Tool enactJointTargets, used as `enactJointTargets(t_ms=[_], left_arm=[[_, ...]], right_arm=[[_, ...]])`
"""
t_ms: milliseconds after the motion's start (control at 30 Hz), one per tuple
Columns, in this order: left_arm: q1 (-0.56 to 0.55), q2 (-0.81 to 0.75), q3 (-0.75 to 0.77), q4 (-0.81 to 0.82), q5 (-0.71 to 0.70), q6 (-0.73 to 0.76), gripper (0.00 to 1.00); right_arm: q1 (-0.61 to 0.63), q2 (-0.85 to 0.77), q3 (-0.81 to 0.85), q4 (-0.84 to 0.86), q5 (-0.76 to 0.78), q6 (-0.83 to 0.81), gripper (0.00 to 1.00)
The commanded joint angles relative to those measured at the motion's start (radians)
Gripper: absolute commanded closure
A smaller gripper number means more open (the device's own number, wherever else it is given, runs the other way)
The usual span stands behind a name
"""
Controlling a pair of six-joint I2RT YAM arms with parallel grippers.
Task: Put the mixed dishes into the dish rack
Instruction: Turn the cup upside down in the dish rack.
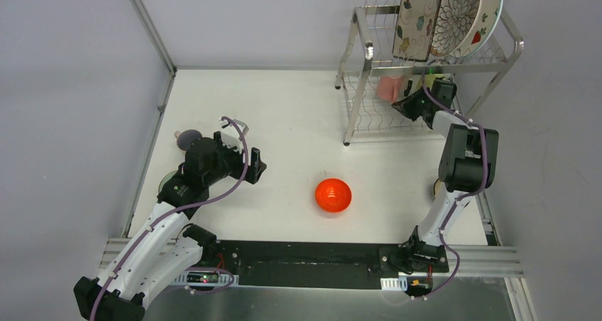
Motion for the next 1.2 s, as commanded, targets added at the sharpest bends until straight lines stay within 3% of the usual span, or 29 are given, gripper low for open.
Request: enactJointTargets(t_ms=[0, 667, 1167], left_arm=[[-0.005, -0.001, 0.017, 0.027, 0.002, 0.016, 0.01], [-0.005, 0.015, 0.020, 0.034, -0.009, 0.021, 0.01], [-0.005, 0.024, 0.020, 0.035, -0.011, 0.021, 0.01]], right_arm=[[-0.006, 0.045, 0.051, 0.147, 0.027, 0.080, 0.98], [0.012, 0.208, 0.181, 0.270, 0.026, 0.157, 0.99], [0.046, 0.247, 0.224, 0.244, 0.046, 0.170, 0.99]])
